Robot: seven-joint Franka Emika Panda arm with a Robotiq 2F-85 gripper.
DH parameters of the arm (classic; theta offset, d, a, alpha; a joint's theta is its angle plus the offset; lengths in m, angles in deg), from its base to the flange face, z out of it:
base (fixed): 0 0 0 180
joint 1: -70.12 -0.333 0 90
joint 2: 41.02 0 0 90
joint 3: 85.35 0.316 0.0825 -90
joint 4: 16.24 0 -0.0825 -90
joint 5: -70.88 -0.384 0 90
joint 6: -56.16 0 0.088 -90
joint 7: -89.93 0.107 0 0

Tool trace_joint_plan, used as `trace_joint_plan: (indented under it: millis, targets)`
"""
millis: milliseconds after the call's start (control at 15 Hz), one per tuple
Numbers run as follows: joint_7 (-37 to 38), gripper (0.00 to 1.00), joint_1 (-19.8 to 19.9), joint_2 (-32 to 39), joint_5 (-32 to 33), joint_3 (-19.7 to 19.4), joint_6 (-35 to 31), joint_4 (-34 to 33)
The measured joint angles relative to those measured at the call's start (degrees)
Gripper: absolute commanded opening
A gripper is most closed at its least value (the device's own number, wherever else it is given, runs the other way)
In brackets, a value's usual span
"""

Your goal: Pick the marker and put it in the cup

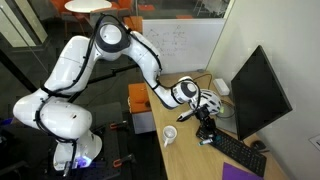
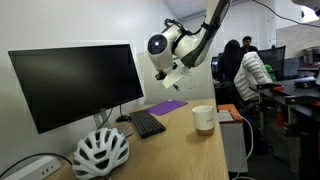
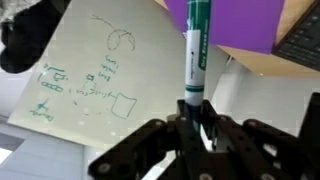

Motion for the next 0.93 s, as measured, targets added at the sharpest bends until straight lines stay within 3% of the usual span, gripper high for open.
trace_joint_plan:
  millis: [267, 333, 600, 933]
  targets:
    - [-0.8, 0.19, -0.5, 0.0, 0.1, -0.1, 0.8, 0.6]
    - [-0.8, 0.05, -0.5, 0.0, 0.1, -0.1, 0.8, 0.7]
    - [1.1, 0.05, -1.0, 0.5, -0.1, -0.1, 1.6, 0.6]
    - [13.1, 0.05, -7.9, 3.1, -0.3, 0.3, 15.4, 0.1]
